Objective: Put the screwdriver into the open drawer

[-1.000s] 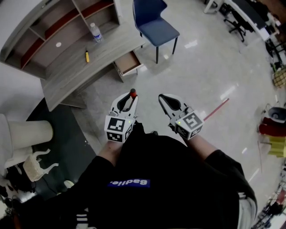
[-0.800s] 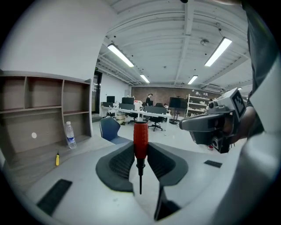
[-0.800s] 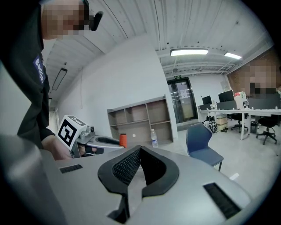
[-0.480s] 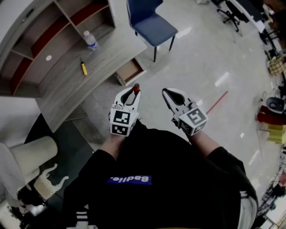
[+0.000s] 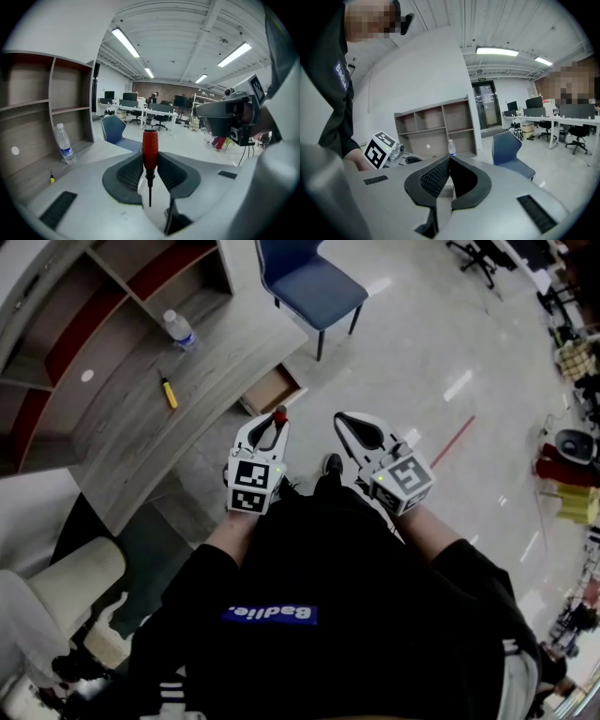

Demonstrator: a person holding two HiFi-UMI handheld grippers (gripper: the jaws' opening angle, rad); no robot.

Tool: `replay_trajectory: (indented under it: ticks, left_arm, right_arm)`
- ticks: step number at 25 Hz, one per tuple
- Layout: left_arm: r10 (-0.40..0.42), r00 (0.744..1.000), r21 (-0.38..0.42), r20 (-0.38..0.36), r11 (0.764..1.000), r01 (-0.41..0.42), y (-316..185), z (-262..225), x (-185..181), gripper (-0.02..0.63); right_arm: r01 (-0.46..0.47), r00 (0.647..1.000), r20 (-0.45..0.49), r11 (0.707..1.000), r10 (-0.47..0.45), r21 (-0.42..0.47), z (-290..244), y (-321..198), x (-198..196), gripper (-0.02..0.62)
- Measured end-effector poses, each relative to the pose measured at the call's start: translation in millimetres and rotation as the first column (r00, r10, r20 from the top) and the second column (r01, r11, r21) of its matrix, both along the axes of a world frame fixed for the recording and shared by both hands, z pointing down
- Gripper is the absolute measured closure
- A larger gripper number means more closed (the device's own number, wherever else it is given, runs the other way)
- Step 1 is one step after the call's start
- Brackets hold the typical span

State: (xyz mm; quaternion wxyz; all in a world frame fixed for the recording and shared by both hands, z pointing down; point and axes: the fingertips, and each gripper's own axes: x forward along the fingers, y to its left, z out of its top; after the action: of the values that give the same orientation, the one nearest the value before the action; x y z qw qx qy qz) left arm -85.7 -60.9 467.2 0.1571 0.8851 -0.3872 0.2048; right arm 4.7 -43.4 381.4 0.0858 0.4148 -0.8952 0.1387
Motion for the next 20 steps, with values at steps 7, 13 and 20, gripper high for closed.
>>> replay_trajectory:
  ticks: [7,13,20]
  left_arm:
    - [-0.025,0.999,-0.021,0.047,0.999,0.026,-21,21,11,0.514]
    - [-0.067,0.989,-0.050,0.131,0.996,0.074,-46,52,19,0.514]
    - [-0.101,0.973,-0.062,0.207,0.991,0.116,-75,100,28,0.514]
  right_arm:
    - [0.024,1.000,0.003,0.999,-0.024,-0.037,15,-15,14,0.567]
    - [0.067,0.998,0.024,0.995,-0.065,-0.071,24,-36,29,0.566]
    - [0.110,0.993,0.045,0.987,-0.105,-0.120,50,-59,46,0.567]
